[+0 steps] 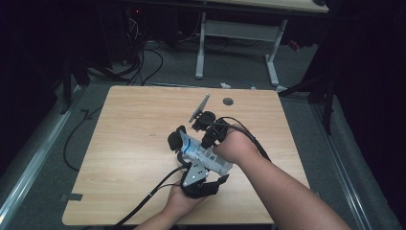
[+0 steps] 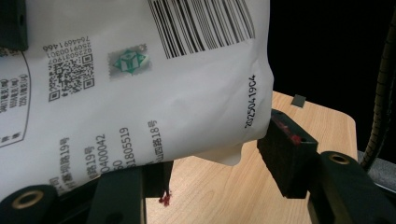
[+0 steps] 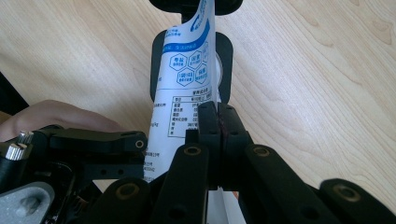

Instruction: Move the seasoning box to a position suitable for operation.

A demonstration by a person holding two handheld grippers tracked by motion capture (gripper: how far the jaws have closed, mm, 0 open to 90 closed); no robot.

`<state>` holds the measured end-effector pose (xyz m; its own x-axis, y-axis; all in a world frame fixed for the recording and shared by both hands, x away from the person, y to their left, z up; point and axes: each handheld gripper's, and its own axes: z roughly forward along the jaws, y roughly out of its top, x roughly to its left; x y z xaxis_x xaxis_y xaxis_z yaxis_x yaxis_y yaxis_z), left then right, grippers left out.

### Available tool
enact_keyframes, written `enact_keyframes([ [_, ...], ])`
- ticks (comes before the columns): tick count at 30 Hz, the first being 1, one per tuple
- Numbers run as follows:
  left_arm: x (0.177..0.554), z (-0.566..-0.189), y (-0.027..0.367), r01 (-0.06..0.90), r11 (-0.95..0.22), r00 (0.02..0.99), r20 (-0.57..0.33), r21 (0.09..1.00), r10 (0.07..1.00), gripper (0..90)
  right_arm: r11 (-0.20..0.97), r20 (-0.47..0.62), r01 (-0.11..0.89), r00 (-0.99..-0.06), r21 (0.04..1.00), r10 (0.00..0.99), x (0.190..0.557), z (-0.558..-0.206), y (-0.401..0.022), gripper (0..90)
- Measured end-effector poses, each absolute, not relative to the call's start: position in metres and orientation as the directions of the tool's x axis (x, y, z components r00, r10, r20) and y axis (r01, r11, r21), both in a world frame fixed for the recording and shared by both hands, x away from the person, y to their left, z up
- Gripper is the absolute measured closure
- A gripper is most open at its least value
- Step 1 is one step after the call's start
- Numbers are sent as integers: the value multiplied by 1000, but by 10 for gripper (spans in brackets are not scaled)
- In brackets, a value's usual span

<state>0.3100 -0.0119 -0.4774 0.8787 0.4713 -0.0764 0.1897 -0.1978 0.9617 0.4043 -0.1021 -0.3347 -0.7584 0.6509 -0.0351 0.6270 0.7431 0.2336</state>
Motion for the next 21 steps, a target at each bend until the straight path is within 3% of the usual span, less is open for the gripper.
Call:
enact_keyframes([
  [21,306,-484,-9,173,-217,886,-55,961,461,482,742,-18,629,-760,233,650,401,-337,-103,900],
])
